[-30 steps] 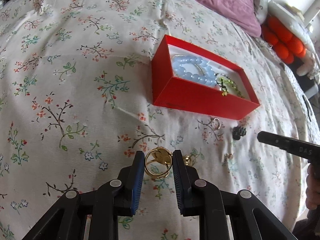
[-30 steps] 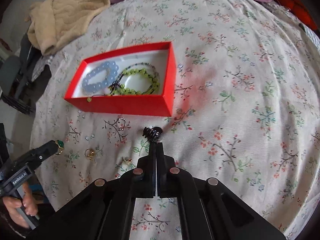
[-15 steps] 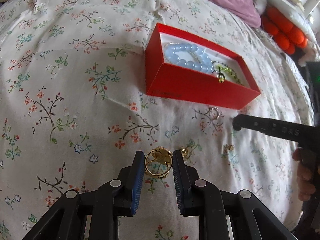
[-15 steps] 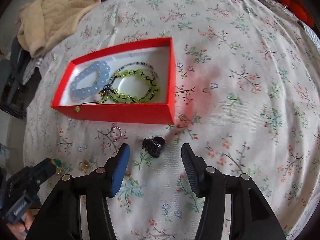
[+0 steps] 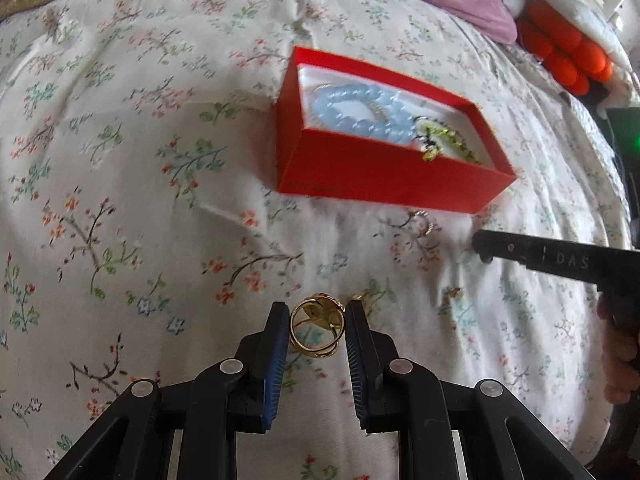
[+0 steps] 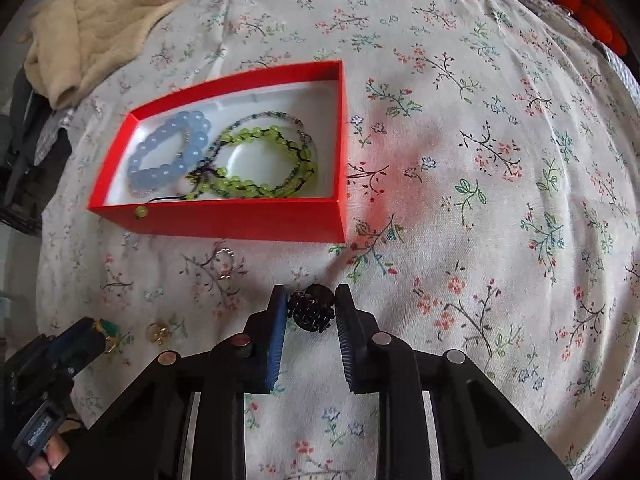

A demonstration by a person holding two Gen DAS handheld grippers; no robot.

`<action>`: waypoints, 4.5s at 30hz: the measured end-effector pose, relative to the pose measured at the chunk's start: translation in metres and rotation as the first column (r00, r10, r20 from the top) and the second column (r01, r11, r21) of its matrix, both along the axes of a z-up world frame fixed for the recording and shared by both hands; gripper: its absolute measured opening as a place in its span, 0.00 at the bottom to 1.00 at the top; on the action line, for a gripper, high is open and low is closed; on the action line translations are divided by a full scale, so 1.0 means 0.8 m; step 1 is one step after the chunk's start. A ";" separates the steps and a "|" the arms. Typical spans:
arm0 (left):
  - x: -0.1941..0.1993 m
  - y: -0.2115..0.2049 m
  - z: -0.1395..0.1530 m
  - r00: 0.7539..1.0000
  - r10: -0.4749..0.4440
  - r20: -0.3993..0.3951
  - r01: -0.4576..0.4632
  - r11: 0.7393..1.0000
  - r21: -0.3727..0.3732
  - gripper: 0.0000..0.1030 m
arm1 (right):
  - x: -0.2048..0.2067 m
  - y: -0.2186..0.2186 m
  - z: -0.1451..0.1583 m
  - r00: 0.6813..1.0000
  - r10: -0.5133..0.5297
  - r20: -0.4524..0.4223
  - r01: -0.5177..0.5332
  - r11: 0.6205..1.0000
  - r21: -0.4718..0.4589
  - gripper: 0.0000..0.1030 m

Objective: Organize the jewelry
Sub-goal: 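Carry the gold ring and black hair clip into the red box and release both, then move both open tools back toward the remaining small gold jewelry, then grasp a small gold earring with the left tool while the right tool grasps a silver ring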

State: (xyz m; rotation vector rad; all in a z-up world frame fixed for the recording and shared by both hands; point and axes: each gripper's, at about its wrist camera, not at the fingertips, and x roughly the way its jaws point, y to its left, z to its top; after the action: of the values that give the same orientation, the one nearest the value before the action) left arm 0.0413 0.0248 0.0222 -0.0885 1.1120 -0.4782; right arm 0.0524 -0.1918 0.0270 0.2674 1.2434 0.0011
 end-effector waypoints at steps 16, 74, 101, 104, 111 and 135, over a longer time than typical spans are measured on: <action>0.059 -0.053 0.068 0.995 -0.024 0.093 0.028 0.999 -0.032 0.22 | 0.011 -0.014 0.075 0.987 -0.036 0.160 0.016 0.992 0.128 0.25; 0.025 -0.023 -0.005 0.997 0.068 -0.046 -0.063 0.991 0.119 0.90 | -0.058 -0.026 0.029 0.997 -0.051 0.063 0.052 0.999 -0.007 0.74; 0.020 -0.063 -0.036 0.995 -0.020 -0.095 0.034 0.989 0.142 0.35 | -0.071 -0.037 -0.002 0.995 -0.088 -0.045 0.086 0.996 -0.039 0.74; 0.024 -0.066 -0.042 0.995 -0.016 -0.098 0.031 0.988 0.153 0.27 | -0.071 -0.037 -0.002 0.995 -0.088 -0.046 0.087 0.995 -0.039 0.74; 0.025 -0.071 -0.044 0.996 -0.009 -0.091 0.024 0.986 0.167 0.09 | -0.072 -0.039 -0.003 0.995 -0.090 -0.047 0.088 0.995 -0.039 0.74; 0.030 -0.072 -0.050 0.995 -0.026 -0.095 0.043 0.983 0.180 0.15 | -0.054 -0.013 -0.008 0.996 -0.070 -0.061 0.068 0.997 -0.038 0.74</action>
State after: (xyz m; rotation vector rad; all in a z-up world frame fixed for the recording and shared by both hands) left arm 0.0650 -0.0332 -0.0179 0.0693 1.2445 -0.4045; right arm 0.0091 -0.2022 0.0209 0.2809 1.2947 -0.0895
